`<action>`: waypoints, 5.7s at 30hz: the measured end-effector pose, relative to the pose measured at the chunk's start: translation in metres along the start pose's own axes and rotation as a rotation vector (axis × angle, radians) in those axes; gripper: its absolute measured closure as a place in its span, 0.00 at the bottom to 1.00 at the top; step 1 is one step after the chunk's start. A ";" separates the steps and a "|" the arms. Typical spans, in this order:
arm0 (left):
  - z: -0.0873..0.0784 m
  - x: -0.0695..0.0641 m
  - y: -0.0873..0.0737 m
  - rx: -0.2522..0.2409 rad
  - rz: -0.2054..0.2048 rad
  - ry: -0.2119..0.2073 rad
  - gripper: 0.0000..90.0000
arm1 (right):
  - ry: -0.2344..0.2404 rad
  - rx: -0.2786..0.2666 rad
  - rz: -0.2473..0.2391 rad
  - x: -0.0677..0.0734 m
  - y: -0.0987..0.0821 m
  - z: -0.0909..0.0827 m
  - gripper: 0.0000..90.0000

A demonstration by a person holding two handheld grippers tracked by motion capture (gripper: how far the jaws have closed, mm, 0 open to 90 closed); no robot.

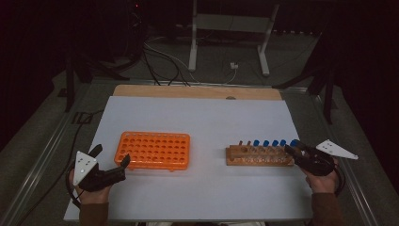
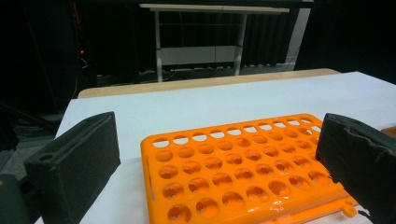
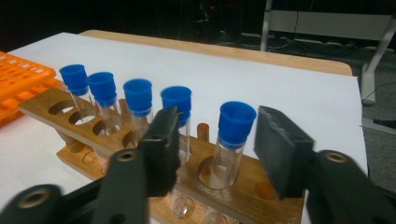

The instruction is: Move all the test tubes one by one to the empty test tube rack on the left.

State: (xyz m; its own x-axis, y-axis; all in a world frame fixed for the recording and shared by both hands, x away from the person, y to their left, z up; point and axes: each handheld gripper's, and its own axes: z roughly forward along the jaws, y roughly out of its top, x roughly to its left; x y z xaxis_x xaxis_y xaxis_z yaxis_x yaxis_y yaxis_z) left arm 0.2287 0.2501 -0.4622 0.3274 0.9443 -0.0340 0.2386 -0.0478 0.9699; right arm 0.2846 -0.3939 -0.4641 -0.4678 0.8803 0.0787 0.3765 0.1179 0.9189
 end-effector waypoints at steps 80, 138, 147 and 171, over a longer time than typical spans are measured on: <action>0.059 -0.065 0.059 -0.076 -0.022 -0.344 0.01 | 0.196 -0.065 -0.116 0.072 0.056 0.003 0.86; 0.130 -0.194 0.047 0.101 0.144 -0.630 0.66 | 0.446 -0.054 -0.150 0.166 0.076 0.075 0.85; 0.130 -0.195 0.047 0.095 0.141 -0.671 0.81 | 0.466 -0.046 -0.154 0.169 0.074 0.078 0.85; 0.128 -0.182 0.046 0.095 0.140 -0.637 0.87 | 0.471 -0.048 -0.120 0.156 0.073 0.072 0.49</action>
State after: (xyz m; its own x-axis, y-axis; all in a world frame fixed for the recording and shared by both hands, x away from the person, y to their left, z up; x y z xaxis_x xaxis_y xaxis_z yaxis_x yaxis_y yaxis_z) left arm 0.2970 0.0339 -0.4426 0.8314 0.5509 -0.0729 0.2241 -0.2123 0.9512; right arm 0.2962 -0.2147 -0.4127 -0.8208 0.5569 0.1271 0.2657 0.1753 0.9480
